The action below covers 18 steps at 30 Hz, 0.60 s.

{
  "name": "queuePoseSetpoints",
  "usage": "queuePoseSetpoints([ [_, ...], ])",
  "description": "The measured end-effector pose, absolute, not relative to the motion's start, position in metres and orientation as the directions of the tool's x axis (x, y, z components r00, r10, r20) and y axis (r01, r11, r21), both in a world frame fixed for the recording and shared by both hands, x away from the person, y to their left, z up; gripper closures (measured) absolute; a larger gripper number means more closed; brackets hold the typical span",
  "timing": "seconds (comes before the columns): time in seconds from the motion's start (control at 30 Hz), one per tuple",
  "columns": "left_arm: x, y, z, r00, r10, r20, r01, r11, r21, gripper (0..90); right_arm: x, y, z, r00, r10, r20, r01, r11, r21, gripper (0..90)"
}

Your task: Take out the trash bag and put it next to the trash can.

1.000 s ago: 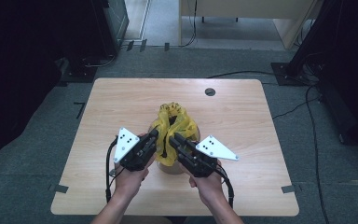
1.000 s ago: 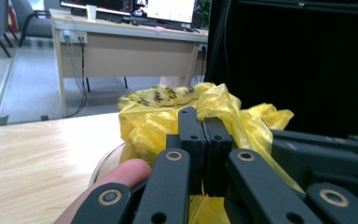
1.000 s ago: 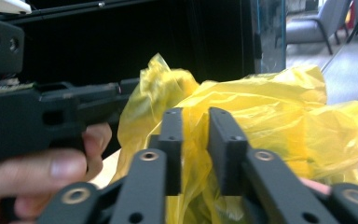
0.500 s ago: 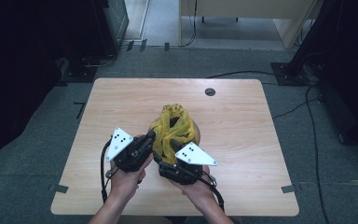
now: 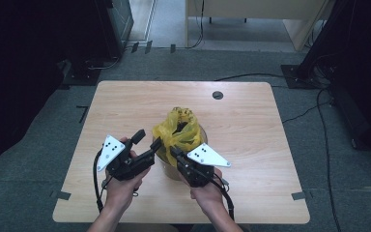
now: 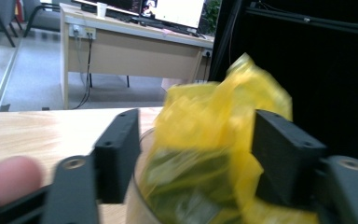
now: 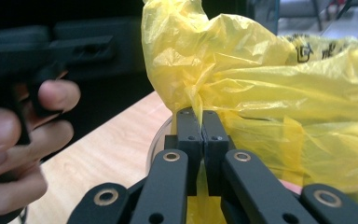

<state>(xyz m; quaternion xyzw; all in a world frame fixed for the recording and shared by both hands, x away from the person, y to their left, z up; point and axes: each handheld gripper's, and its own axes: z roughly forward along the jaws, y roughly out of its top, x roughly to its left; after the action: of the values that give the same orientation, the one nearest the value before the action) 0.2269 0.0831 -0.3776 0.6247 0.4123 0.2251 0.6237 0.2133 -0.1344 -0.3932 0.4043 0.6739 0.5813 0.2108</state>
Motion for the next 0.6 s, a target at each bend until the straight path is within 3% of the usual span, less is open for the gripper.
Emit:
queuePoseSetpoints([
  [0.1,0.226,0.092,-0.381,0.563,0.793,-0.235,0.234,0.120,0.965,21.6,0.213,-0.137,-0.390,-0.571,0.802,0.176,0.270,-0.019,0.963,90.0],
  [0.37,0.224,0.118,-0.395,0.506,0.836,-0.214,0.229,0.109,0.967,17.9,0.209,-0.141,-0.379,-0.555,0.821,0.133,0.178,-0.039,0.983,90.0],
  [0.6,0.228,0.143,-0.425,0.403,0.896,-0.185,0.316,0.053,0.947,12.7,0.208,-0.145,-0.369,-0.553,0.825,0.118,0.139,-0.049,0.989,90.0],
])
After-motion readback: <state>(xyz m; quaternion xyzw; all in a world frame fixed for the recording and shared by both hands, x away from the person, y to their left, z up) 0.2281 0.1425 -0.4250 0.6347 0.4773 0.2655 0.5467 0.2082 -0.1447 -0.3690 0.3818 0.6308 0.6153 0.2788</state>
